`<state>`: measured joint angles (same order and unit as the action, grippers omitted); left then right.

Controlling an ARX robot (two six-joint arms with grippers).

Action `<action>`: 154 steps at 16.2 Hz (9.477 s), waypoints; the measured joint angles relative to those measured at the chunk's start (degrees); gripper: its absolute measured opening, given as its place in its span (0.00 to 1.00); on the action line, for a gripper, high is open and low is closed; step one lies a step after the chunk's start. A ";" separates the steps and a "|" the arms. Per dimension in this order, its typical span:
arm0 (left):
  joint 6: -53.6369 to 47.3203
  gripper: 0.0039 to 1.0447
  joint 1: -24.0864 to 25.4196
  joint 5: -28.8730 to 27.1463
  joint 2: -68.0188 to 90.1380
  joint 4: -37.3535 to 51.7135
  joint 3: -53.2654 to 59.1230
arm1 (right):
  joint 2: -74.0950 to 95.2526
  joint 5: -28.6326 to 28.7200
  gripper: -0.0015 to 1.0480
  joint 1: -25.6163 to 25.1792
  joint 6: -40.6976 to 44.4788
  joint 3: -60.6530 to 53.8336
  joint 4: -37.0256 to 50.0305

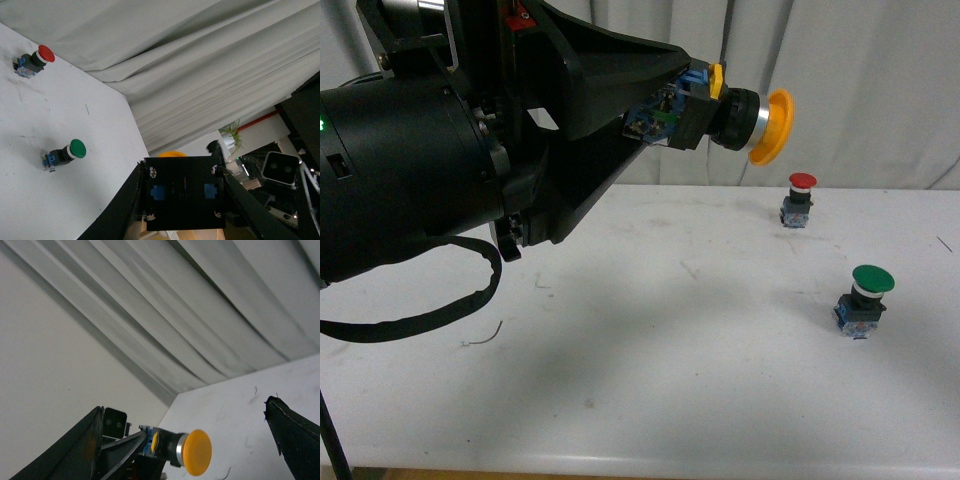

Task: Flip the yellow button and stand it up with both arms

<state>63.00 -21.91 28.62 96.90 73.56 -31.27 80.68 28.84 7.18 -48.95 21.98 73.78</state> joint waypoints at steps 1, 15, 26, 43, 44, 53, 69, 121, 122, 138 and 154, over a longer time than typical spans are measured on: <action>0.02 0.34 0.00 0.00 0.00 -0.02 0.00 | 2.08 -0.07 0.94 0.83 -5.03 -0.09 -0.04; 0.61 0.34 0.11 -0.26 0.00 0.00 1.29 | 19.08 -6.51 0.94 12.50 -27.26 7.76 -0.11; 1.09 0.34 0.37 -0.55 0.00 -0.02 1.77 | 19.61 -8.07 0.94 14.95 -29.07 8.39 -0.09; -1.16 0.94 6.73 -0.44 -8.90 -0.20 6.01 | 20.20 -6.47 0.34 12.17 -29.42 8.15 -0.37; -4.44 0.94 7.48 -2.47 -13.70 -0.77 7.43 | 20.09 -6.25 0.34 11.45 -29.42 8.15 -0.35; -57.86 0.81 -10.14 -48.28 -72.41 -59.82 19.21 | 18.78 -5.18 0.34 8.92 -29.38 8.55 -0.28; -62.40 0.01 21.86 -28.76 -96.28 -74.27 30.73 | 16.57 -4.37 0.34 7.82 -28.96 8.72 -0.33; -62.40 0.94 21.90 -28.63 -96.43 -73.77 30.73 | 56.11 -43.32 0.34 0.81 44.06 68.72 -66.45; -62.40 0.94 21.90 -28.63 -96.43 -73.79 30.73 | 56.11 -43.34 0.34 0.81 44.09 68.78 -66.45; -62.40 0.94 21.90 -28.63 -96.43 -73.77 30.73 | 57.20 -45.57 0.34 1.40 47.82 69.29 -67.69; -62.40 0.94 21.90 -28.63 -96.43 -73.77 30.73 | 55.67 -43.45 0.94 1.29 48.00 67.63 -66.18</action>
<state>0.60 -0.01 -0.01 0.47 -0.21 -0.54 136.35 -14.61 8.47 -0.95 89.60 7.60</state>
